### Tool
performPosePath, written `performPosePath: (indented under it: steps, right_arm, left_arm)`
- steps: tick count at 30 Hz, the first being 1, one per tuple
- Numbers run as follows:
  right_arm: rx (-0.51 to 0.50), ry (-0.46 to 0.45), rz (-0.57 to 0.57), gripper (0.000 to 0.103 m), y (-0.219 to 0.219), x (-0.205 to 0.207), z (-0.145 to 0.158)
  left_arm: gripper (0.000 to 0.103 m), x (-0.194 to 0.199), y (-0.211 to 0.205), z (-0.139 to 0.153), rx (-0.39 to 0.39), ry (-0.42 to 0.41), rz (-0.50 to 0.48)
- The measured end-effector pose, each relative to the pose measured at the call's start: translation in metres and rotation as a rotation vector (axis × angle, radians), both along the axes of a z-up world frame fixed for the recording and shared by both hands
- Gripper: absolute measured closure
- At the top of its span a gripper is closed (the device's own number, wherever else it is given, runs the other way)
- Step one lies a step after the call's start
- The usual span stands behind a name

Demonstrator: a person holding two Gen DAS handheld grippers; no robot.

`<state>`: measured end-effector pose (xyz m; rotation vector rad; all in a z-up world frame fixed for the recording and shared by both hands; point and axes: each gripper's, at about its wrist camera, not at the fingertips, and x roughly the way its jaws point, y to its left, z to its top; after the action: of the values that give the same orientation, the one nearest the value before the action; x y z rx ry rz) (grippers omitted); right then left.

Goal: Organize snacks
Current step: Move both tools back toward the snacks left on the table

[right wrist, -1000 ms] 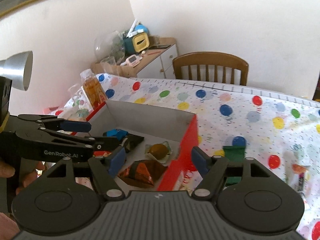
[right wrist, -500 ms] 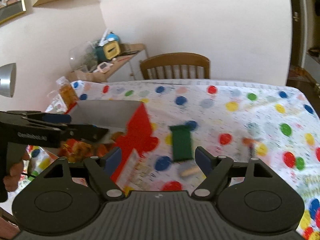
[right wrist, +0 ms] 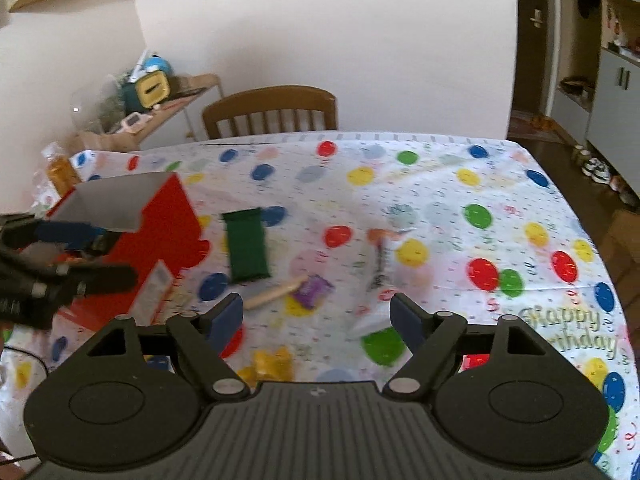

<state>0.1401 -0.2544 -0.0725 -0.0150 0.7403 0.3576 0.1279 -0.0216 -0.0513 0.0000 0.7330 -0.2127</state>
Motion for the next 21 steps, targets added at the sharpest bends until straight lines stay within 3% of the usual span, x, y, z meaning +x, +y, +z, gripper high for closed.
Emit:
performPosePath:
  steps: [10, 21]
  right_arm:
    - [-0.025, 0.061, -0.068, 0.022, -0.028, 0.038, -0.024]
    - [-0.071, 0.112, -0.071, 0.023, -0.026, 0.081, -0.049]
  left_arm:
    - [0.001, 0.011, -0.046, -0.041, 0.015, 0.087, -0.074]
    - [0.005, 0.027, -0.071, -0.079, -0.001, 0.189, -0.077]
